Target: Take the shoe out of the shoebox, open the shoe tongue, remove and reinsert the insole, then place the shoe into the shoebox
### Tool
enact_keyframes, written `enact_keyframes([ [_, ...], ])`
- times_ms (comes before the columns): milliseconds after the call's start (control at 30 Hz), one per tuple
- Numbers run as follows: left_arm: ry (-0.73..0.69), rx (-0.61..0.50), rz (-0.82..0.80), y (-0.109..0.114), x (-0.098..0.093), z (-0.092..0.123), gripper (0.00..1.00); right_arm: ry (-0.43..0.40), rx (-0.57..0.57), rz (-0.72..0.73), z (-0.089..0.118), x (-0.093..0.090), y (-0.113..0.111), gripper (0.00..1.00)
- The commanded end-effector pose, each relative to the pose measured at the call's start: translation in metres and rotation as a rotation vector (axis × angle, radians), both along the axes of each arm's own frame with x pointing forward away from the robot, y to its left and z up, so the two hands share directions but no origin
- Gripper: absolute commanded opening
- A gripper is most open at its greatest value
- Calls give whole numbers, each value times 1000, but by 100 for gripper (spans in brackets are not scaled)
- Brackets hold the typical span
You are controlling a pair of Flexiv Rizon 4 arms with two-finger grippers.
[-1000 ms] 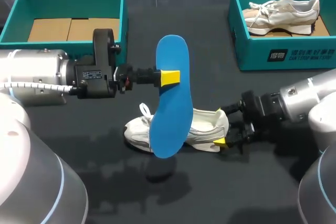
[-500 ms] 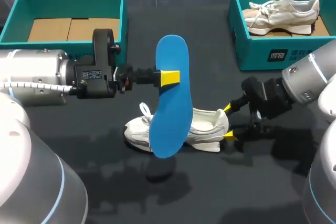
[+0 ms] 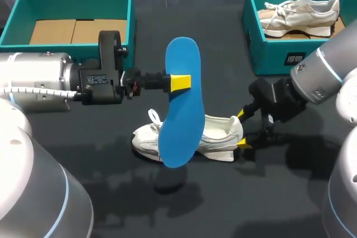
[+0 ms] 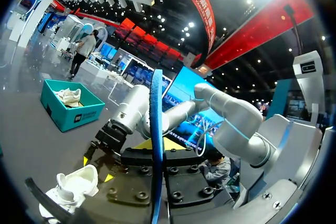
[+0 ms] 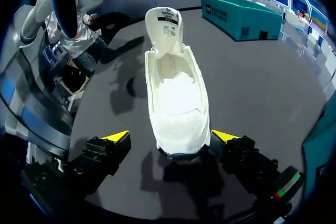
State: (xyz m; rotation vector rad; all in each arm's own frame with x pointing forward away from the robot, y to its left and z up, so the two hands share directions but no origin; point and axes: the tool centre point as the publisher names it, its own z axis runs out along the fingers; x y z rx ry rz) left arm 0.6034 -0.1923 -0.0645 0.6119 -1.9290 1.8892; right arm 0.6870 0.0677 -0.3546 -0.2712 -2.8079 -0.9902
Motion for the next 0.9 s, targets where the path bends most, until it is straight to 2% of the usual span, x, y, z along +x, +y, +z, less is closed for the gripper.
enact_keyframes([
  [33,0,-2,1,-3,1,-1,0,8,-129,-23,7,1,1,100],
  [133,0,-2,1,-3,1,-1,0,25,-285,-58,18,2,4,100],
  [300,0,-2,1,-3,1,-1,0,53,-410,-72,27,2,7,100],
  [433,0,-2,1,-3,1,-1,0,68,-512,-138,32,0,7,100],
  [600,0,-2,1,-3,1,-1,0,82,-572,-166,38,-3,8,100],
  [900,0,-2,1,-3,1,-1,0,57,-595,-171,39,-7,13,100],
])
